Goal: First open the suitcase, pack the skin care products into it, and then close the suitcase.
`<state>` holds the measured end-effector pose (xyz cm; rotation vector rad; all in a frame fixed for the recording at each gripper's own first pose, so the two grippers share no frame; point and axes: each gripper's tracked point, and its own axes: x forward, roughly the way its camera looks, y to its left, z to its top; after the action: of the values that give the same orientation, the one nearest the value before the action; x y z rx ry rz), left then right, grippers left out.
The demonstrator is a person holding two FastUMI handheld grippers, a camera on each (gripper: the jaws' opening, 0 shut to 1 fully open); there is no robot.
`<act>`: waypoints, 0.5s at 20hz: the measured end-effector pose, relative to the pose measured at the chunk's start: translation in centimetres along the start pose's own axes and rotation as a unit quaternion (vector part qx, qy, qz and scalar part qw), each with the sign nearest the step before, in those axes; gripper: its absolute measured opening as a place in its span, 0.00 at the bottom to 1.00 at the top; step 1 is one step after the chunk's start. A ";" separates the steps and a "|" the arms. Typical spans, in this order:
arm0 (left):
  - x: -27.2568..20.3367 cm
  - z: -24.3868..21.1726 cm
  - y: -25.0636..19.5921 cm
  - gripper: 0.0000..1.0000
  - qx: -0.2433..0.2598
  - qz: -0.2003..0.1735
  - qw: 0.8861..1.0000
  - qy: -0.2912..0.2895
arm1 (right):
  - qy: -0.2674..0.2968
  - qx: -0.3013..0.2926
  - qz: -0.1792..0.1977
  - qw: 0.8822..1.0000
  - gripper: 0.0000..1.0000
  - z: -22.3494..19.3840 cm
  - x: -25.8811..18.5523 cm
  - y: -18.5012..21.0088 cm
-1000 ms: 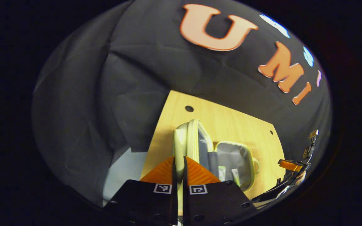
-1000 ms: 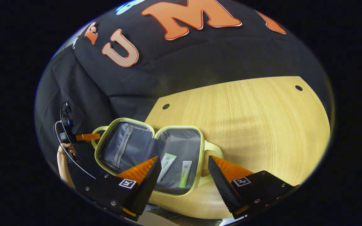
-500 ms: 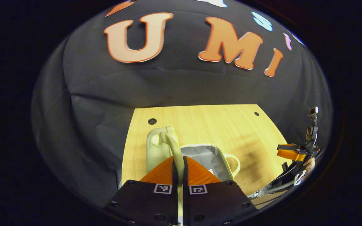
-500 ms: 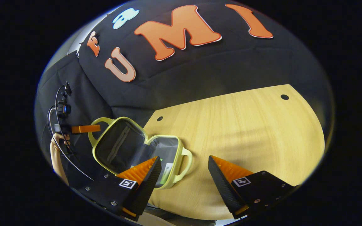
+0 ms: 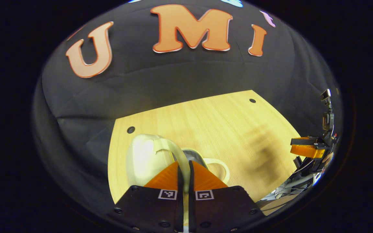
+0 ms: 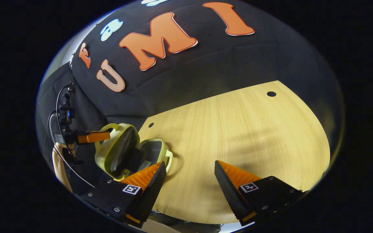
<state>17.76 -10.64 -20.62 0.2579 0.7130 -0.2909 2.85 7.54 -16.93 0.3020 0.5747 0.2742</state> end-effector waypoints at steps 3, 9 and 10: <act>2.8 -0.6 -3.5 0.06 0.011 -0.019 1.000 0.018 | 0.002 0.005 -0.013 1.000 0.96 -0.2 -0.2 -1.7; 8.1 -4.2 -9.0 0.06 0.005 -0.044 0.997 0.059 | 0.014 0.016 -0.028 0.999 0.96 -0.9 -0.1 -3.3; 9.1 -5.0 -10.0 0.06 0.002 -0.047 0.997 0.066 | 0.016 0.015 -0.031 0.999 0.96 -1.0 0.0 -3.5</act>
<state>17.86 -19.84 -31.66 0.2488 0.8557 -0.3663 2.89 4.54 -18.96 0.3085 0.6185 0.2117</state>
